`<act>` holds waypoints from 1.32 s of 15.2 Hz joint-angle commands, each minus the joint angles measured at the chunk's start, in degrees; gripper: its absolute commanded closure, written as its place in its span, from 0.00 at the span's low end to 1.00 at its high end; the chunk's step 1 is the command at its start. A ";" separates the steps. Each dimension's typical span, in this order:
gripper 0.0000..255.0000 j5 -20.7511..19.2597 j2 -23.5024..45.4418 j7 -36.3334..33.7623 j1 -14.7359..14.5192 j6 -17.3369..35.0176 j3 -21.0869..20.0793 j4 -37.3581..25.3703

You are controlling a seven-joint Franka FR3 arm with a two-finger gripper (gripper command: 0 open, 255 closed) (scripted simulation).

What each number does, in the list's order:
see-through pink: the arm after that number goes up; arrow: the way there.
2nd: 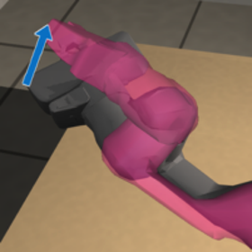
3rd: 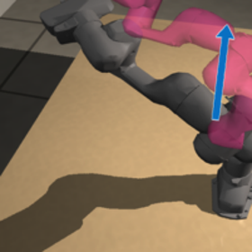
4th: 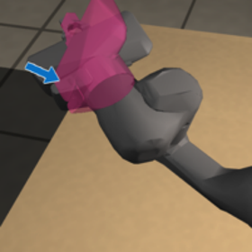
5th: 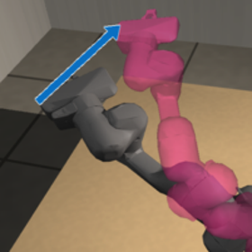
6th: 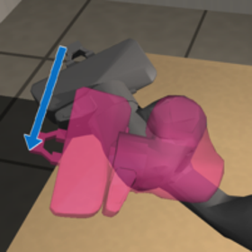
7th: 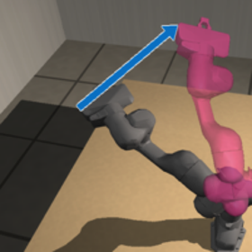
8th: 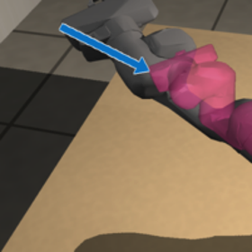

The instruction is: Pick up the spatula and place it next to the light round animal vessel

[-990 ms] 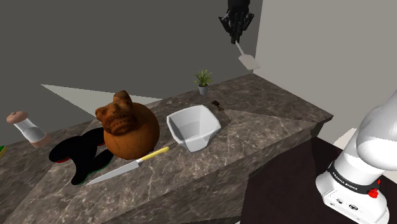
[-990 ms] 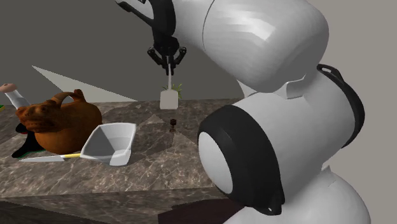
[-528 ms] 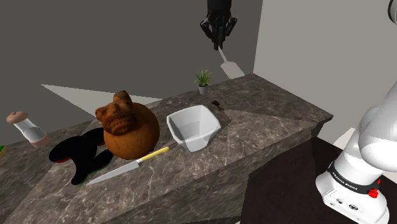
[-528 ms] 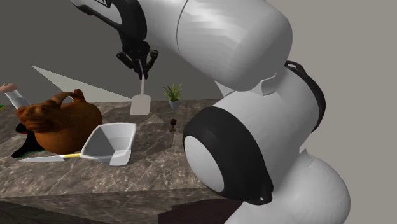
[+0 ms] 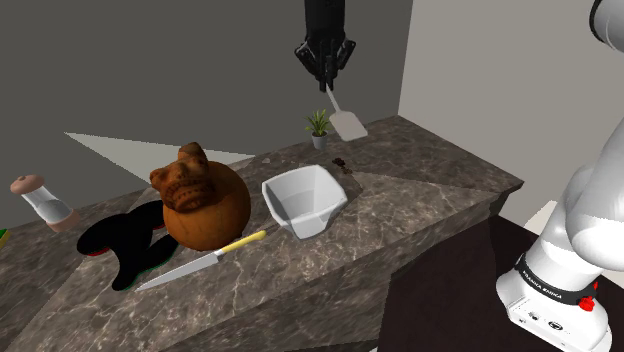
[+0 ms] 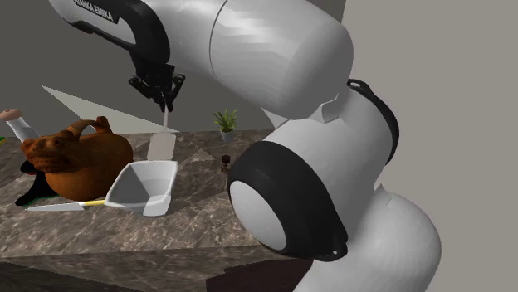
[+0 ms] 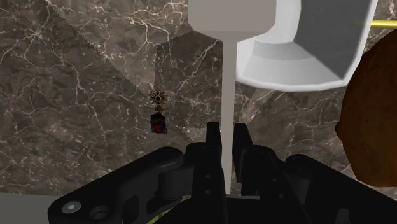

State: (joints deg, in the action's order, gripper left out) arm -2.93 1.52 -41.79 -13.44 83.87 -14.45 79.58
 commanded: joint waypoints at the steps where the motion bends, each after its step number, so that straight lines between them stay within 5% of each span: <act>1: 1.00 0.20 -0.74 -0.08 0.03 1.79 0.02 2.48; 20: 1.00 1.17 -4.71 0.06 0.37 17.55 0.41 22.07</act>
State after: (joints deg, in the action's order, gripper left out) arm -1.76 -3.13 -41.71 -13.08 100.55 -14.04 100.76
